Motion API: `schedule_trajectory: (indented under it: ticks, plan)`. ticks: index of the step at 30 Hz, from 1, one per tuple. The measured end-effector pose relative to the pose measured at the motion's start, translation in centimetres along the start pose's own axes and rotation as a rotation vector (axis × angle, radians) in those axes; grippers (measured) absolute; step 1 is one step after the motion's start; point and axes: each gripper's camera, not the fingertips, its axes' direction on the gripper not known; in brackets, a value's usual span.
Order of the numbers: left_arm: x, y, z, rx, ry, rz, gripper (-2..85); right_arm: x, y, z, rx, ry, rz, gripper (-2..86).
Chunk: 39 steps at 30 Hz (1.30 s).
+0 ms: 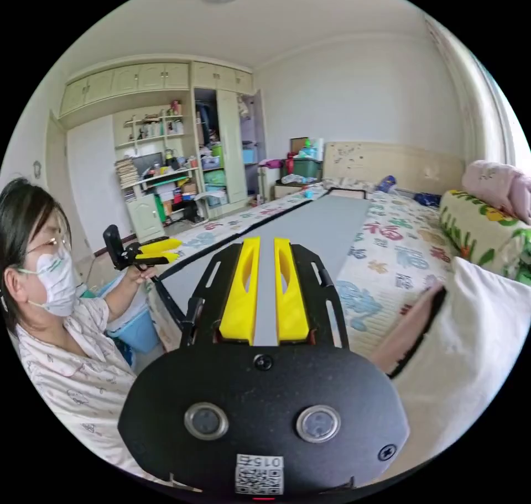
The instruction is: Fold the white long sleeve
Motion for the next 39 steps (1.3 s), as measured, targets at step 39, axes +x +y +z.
schedule_trajectory:
  ticks: [39]
  plan:
    - [34.3,-1.7,32.1,-0.045,0.571,-0.017,9.1,-0.9,-38.2,-19.3,-0.036,0.183,0.052,3.8]
